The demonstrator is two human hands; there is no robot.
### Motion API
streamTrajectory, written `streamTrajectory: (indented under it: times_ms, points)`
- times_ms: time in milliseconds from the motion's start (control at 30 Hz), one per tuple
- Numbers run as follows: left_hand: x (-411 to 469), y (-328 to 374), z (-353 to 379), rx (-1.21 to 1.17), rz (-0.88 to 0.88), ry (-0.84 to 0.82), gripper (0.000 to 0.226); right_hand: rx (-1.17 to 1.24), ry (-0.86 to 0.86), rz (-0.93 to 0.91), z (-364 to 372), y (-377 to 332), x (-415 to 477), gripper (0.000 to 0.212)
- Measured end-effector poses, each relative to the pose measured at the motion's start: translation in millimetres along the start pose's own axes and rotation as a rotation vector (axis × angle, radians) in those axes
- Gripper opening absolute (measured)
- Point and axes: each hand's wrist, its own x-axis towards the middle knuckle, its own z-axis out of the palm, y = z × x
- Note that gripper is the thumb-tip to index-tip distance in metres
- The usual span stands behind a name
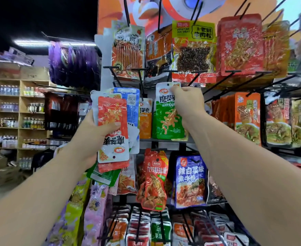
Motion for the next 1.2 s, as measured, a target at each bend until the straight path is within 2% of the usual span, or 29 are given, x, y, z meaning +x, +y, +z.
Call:
streamTrajectory:
  times_ms: [233,433,600,700,767,833,900,1000,1100,1200]
  points:
    - [1.7,-5.4,5.3,-0.023,-0.024,-0.022,0.037,-0.022,0.019,-0.032,0.8,-1.9,6.6,0.075]
    - [-2.4,-12.9,3.4,-0.01,0.006,-0.026,0.035,-0.148,0.031,-0.011,6.9,11.1,18.8,0.074]
    - [-2.6,-16.8,3.5,0.032,0.031,-0.041,0.039,-0.417,-0.026,-0.053,9.1,26.0,32.1,0.055]
    - [-3.2,-18.8,3.5,0.077,0.046,-0.042,0.037,-0.519,-0.082,-0.032,10.4,39.2,34.4,0.035]
    - [-3.2,-20.1,4.3,0.098,0.056,-0.035,0.034,-0.577,-0.095,-0.08,8.0,45.9,30.1,0.03]
    - [-3.1,-20.5,5.1,0.095,0.064,-0.024,0.034,-0.619,-0.055,-0.205,2.0,48.0,20.9,0.037]
    - [-3.4,-20.5,5.6,0.084,0.069,-0.022,0.036,-0.677,-0.031,-0.41,-5.1,49.8,9.2,0.039]
    - [-3.8,-19.7,5.7,0.073,0.062,-0.016,0.036,-0.954,-0.052,-0.698,-13.2,52.6,-1.8,0.049]
    - [-3.4,-18.2,5.0,0.066,0.051,-0.016,0.038,-1.295,-0.219,-0.685,-13.7,53.8,-2.1,0.071]
    - [-3.1,-18.4,4.9,0.061,0.045,-0.025,0.04,-1.448,-0.364,-0.627,-13.5,54.2,4.6,0.084]
